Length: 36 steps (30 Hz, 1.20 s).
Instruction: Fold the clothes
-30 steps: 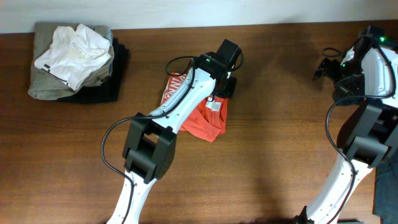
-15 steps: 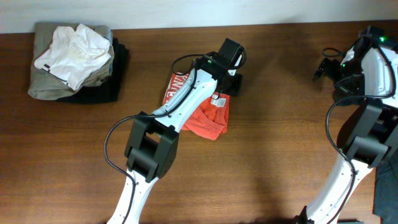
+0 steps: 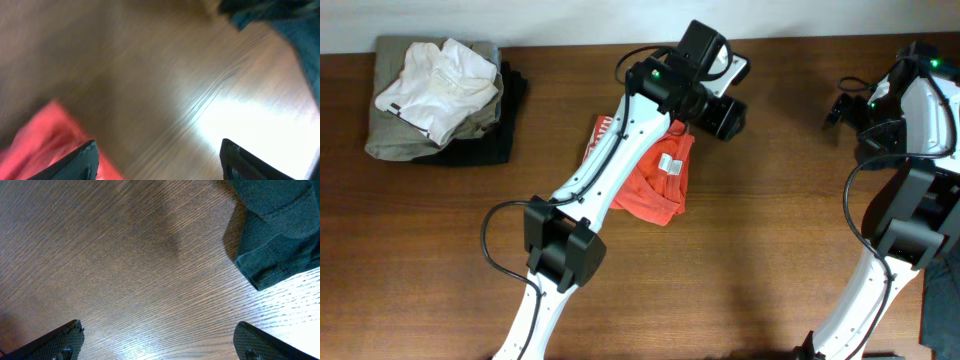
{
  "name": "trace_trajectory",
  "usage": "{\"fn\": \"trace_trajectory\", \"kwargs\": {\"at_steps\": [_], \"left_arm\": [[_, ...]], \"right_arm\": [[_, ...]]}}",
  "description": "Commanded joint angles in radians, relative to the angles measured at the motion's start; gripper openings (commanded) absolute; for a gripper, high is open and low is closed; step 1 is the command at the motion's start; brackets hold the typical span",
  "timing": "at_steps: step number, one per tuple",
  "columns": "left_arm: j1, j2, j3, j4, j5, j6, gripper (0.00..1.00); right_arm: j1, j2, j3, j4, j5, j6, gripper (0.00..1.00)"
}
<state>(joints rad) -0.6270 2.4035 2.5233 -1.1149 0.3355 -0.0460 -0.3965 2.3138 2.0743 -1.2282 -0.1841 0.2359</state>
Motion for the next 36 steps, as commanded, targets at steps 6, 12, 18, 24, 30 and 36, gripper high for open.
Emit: {"fn": "trace_trajectory", "kwargs": {"at_steps": [6,12,18,24,30,36], "left_arm": [[0.059,0.142,0.011,-0.123,-0.158,-0.089,0.55],[0.051,0.264,0.011,-0.030,0.017,-0.112,0.47],[0.030,0.265,0.032,0.007,0.010,-0.111,0.49],[0.029,0.244,0.176,-0.031,0.050,-0.111,0.64],[0.042,0.240,0.427,-0.235,0.056,-0.111,0.73],[0.131,0.240,0.508,-0.458,-0.027,-0.054,0.76]], "right_arm": [[0.003,-0.032,0.019,-0.001,0.005,0.005,0.99],[0.003,-0.032,0.018,-0.001,0.005,0.005,0.99],[0.003,-0.032,0.019,-0.001,0.005,0.005,0.99],[0.003,-0.032,0.018,-0.001,0.005,0.005,0.99],[0.003,-0.032,0.018,-0.001,0.005,0.005,0.99],[0.003,-0.032,0.018,-0.001,0.005,0.005,0.99]]}}
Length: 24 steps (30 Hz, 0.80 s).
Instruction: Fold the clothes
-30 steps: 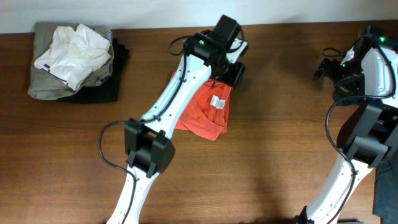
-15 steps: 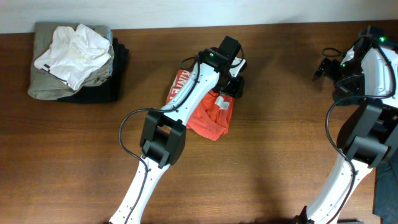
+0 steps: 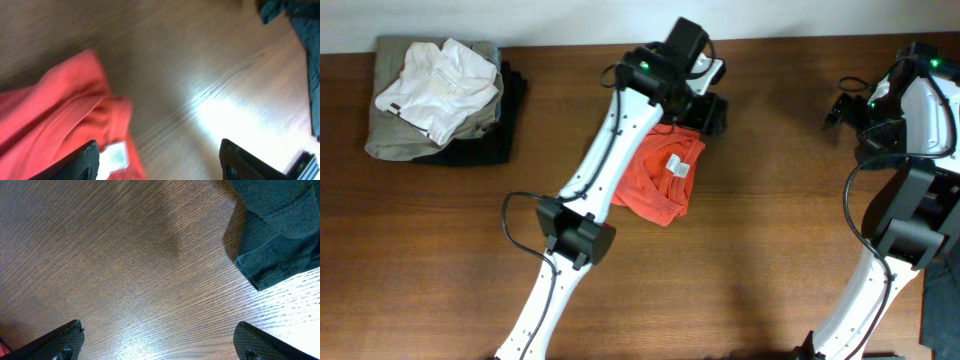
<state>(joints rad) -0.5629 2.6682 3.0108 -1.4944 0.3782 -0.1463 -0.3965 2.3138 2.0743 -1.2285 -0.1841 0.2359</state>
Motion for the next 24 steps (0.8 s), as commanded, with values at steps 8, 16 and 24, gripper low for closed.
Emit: {"fn": "trace_trajectory", "kwargs": {"at_steps": [8,16,24], "left_arm": [[0.122,-0.017,-0.121,-0.189,0.048,0.170,0.73],[-0.003,-0.017,-0.360,-0.117,0.037,0.173,0.72],[-0.031,-0.018,-0.454,-0.027,0.115,0.163,0.68]], "right_arm": [[0.003,-0.032,0.018,-0.001,0.005,0.005,0.99],[0.003,-0.032,0.018,-0.001,0.005,0.005,0.99],[0.003,-0.032,0.018,-0.001,0.005,0.005,0.99]]}}
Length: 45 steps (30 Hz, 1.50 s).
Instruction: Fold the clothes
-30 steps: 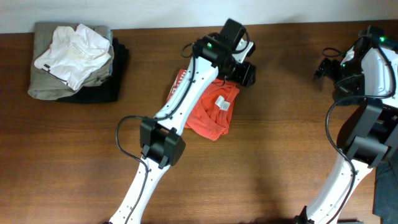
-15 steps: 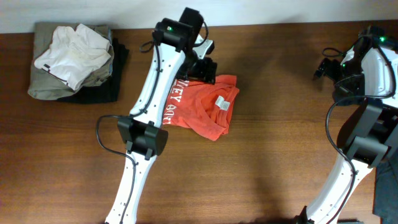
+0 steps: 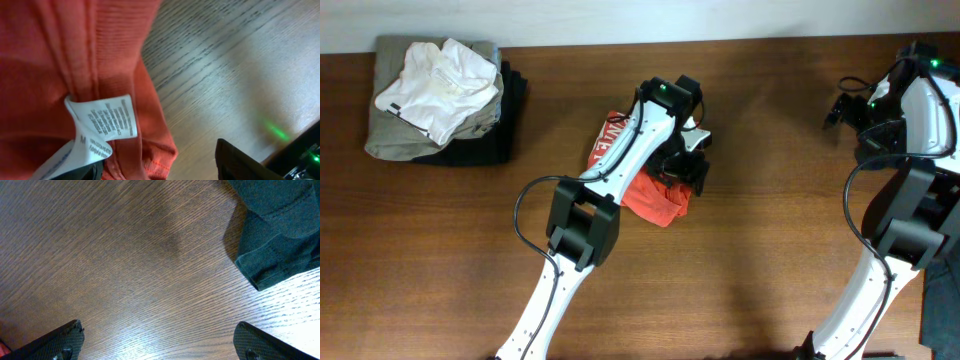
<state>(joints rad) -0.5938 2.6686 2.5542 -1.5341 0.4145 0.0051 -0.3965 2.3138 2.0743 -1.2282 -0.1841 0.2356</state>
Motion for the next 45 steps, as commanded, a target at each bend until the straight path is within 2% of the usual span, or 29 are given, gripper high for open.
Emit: {"fn": "trace_trajectory", "kwargs": {"at_steps": [1,7,12,16,17,20,23,29,34,37,41,45], "left_arm": [[-0.003,-0.018,0.010,0.011,0.092,0.011,0.68],[-0.019,-0.021,0.075,0.012,0.124,0.027,0.68],[-0.039,-0.021,0.086,0.016,0.149,0.027,0.75],[-0.048,-0.021,0.090,0.024,0.148,0.026,0.86],[-0.048,-0.021,0.095,0.023,0.147,0.026,0.94],[-0.040,-0.021,0.135,0.035,0.146,0.018,0.99],[-0.023,-0.021,0.228,0.034,0.137,-0.011,0.99],[0.001,-0.021,0.354,0.000,0.002,-0.081,0.99],[0.141,-0.021,0.416,-0.026,-0.016,-0.084,0.99],[0.260,-0.020,0.406,-0.033,0.045,-0.079,0.99],[0.439,-0.018,0.363,-0.035,0.194,0.026,0.99],[0.527,-0.017,0.224,-0.037,0.320,0.112,0.99]], "right_arm": [[0.003,-0.032,0.018,-0.001,0.005,0.006,0.99],[0.003,-0.032,0.018,-0.001,0.005,0.006,0.99],[0.003,-0.032,0.018,-0.001,0.005,0.006,0.99],[0.003,-0.032,0.018,-0.001,0.005,0.006,0.99],[0.003,-0.032,0.018,-0.001,0.005,0.006,0.99],[0.003,-0.032,0.018,-0.001,0.005,0.006,0.99],[0.003,-0.032,0.019,-0.001,0.005,0.006,0.99],[0.003,-0.032,0.018,-0.001,0.005,0.006,0.99],[0.003,-0.032,0.018,-0.001,0.005,0.006,0.98],[0.003,-0.032,0.018,-0.001,0.005,0.006,0.99],[0.003,-0.032,0.018,-0.001,0.005,0.006,0.99],[0.003,-0.032,0.018,-0.001,0.005,0.005,0.99]]}}
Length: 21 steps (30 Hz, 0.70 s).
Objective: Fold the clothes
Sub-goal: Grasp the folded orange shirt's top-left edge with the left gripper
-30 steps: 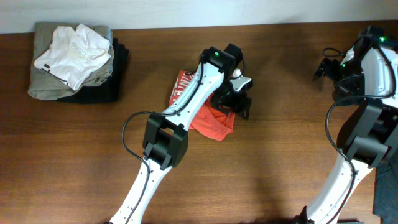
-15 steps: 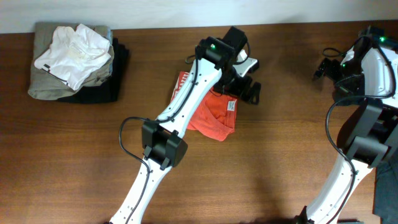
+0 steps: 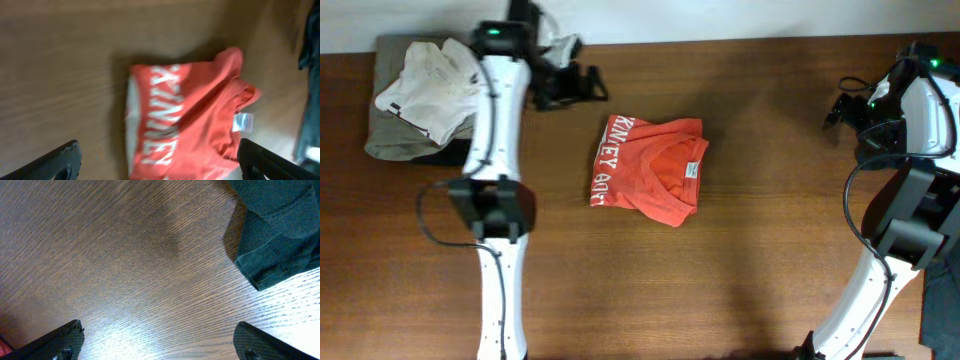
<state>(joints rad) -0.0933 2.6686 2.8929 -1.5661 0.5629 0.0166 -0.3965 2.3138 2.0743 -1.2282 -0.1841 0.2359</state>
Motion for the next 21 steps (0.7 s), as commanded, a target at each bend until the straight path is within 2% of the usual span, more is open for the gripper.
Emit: {"fn": "trace_trajectory", "kwargs": {"at_steps": [1,4,8,12,21], "left_arm": [[0.038,-0.017,-0.187,0.011,0.233,0.122,0.99],[0.032,-0.017,-0.356,0.078,0.254,0.136,0.98],[0.028,-0.017,-0.479,0.145,0.251,0.136,0.98],[0.035,-0.017,-0.546,0.145,0.152,0.136,0.98],[-0.051,-0.017,-0.701,0.206,0.154,0.135,0.96]], "right_arm": [[0.003,-0.032,0.018,-0.001,0.005,0.005,0.99],[0.003,-0.032,0.018,-0.001,0.005,0.005,0.99],[0.003,-0.032,0.018,-0.001,0.005,0.005,0.99],[0.003,-0.032,0.018,-0.001,0.005,0.005,0.99],[0.003,-0.032,0.018,-0.001,0.005,0.005,0.99]]}}
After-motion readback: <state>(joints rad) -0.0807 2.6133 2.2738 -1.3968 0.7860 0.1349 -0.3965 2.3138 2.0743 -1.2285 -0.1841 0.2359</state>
